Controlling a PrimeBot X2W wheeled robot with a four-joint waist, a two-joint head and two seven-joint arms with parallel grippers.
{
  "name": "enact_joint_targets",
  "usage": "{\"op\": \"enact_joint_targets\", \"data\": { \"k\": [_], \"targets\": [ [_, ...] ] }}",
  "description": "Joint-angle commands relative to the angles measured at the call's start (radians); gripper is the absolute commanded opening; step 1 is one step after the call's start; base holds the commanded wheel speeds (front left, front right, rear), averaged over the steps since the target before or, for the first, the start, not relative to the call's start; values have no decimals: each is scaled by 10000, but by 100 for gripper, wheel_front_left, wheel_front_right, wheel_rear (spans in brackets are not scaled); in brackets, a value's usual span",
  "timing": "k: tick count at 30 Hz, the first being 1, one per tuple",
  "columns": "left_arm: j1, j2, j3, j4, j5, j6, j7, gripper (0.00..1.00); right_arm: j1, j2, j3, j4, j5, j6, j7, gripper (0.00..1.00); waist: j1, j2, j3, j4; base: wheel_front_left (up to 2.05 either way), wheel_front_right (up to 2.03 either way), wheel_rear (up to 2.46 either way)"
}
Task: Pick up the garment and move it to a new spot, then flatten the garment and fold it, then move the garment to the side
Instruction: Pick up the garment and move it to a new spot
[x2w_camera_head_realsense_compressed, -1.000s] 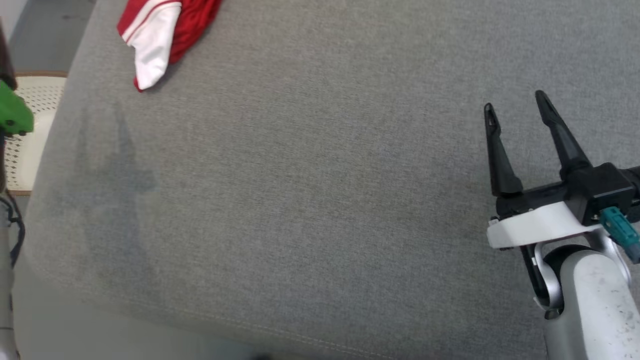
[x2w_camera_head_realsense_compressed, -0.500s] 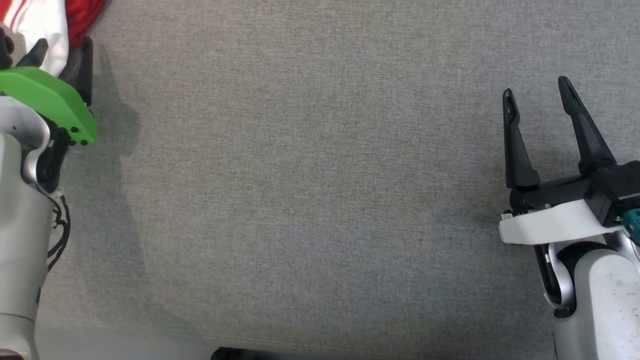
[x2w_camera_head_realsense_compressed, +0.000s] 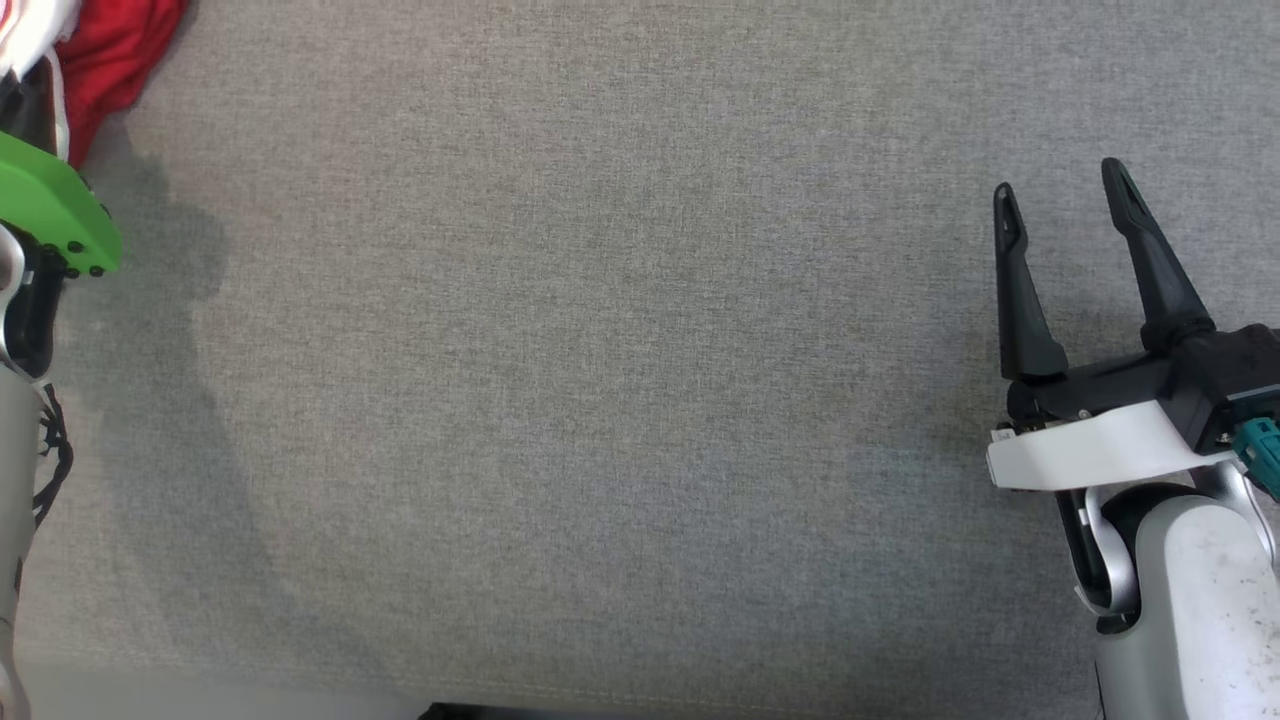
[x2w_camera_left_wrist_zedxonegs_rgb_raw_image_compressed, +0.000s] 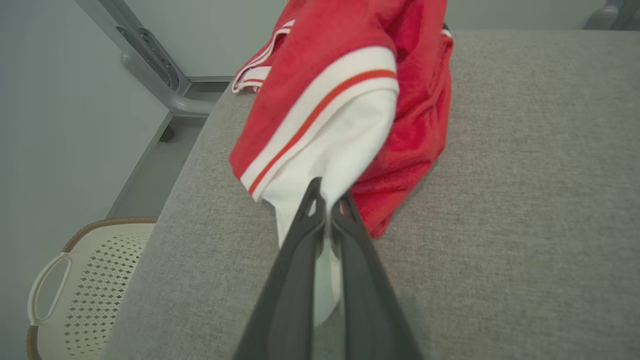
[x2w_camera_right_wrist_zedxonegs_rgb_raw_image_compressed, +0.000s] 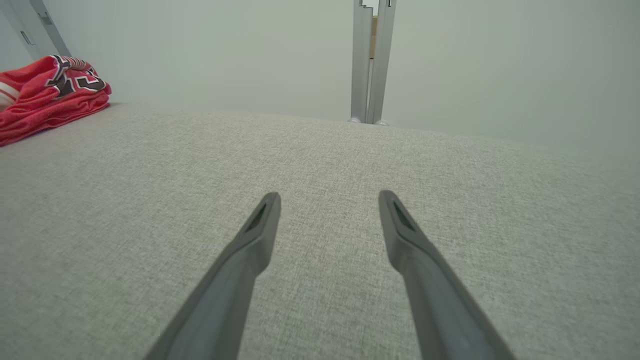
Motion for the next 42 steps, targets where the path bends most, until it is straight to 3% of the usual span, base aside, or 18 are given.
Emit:
{"op": "enact_joint_targets", "data": {
  "k": [1, 7, 14, 24, 36, 42],
  "targets": [
    [-228, 146, -26, 93, 42, -19, -142, 0, -109, -24, 16, 101, 118, -4, -110, 100, -1, 0, -145, -50, 0, 0, 0],
    [-414, 403, -270, 236, 181, -19, -517, 0, -146, -23, 4, 702, 392, -4, -515, 100, -1, 0, -927, -304, 0, 0, 0],
    [-674, 865, -811, -182, 471, -20, -623, 0, 92, -16, -66, 1841, 1088, -4, -1216, 100, -1, 0, -2775, -1041, 0, 0, 0],
    [-1335, 755, -2475, -2136, 353, -20, 717, 0, 972, -12, 122, 3361, 2109, -4, -1791, 100, -1, 0, -5287, -2420, 0, 0, 0],
    [-2604, -523, -3088, -3926, -306, 79, 1366, 0, 1395, -19, 351, 3732, 2805, -4, -1898, 100, -1, 0, -5622, -3691, 0, 0, 0],
    [-1975, -631, -3123, -3942, -476, 275, 1423, 0, 1360, -19, 223, 3573, 2834, -4, -1898, 100, -1, 0, -5324, -3795, 0, 0, 0]
  ]
}}
